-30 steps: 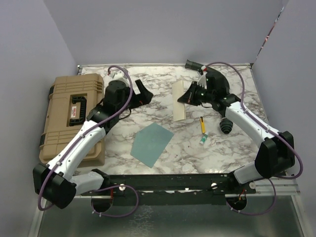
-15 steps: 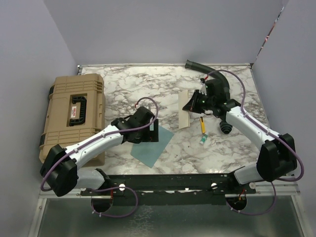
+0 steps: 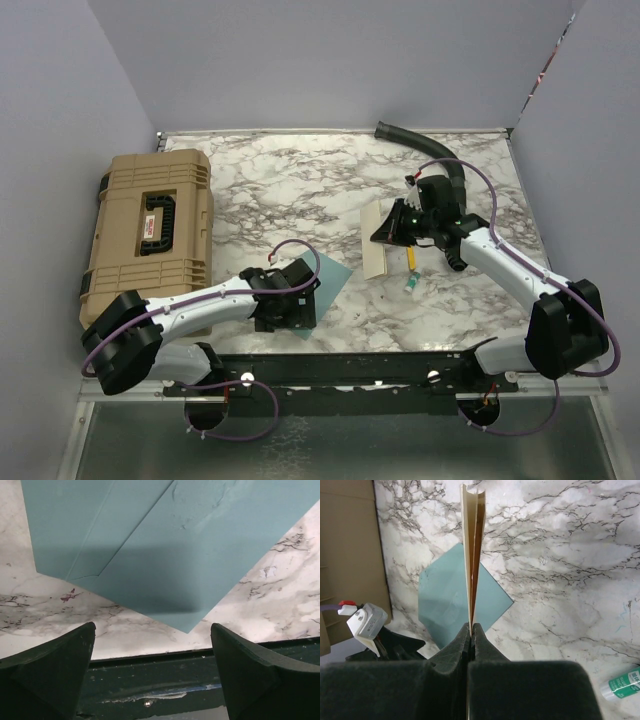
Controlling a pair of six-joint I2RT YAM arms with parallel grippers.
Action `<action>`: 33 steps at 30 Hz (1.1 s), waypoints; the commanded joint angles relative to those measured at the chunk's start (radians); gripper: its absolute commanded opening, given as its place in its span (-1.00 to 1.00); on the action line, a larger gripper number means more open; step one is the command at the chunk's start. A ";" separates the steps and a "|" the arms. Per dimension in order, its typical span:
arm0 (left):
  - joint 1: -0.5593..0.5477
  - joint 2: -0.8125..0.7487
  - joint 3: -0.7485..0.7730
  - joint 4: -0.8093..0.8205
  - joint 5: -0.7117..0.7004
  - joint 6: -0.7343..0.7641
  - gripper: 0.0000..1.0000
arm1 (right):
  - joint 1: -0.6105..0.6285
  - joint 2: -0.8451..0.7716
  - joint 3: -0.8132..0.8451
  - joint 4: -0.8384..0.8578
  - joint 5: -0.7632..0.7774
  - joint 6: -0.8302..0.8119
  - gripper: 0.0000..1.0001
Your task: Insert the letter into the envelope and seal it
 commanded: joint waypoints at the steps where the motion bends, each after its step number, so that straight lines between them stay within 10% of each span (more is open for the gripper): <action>1: -0.008 0.028 -0.042 0.083 -0.051 -0.004 0.95 | -0.002 -0.026 -0.010 0.013 -0.013 0.026 -0.99; 25: 0.351 0.626 0.513 0.306 0.015 0.501 0.88 | -0.008 0.143 0.154 -0.114 0.270 -0.046 -0.99; 33: 0.370 0.581 0.585 0.289 0.005 0.504 0.84 | -0.019 0.240 0.241 -0.300 0.427 -0.113 -0.99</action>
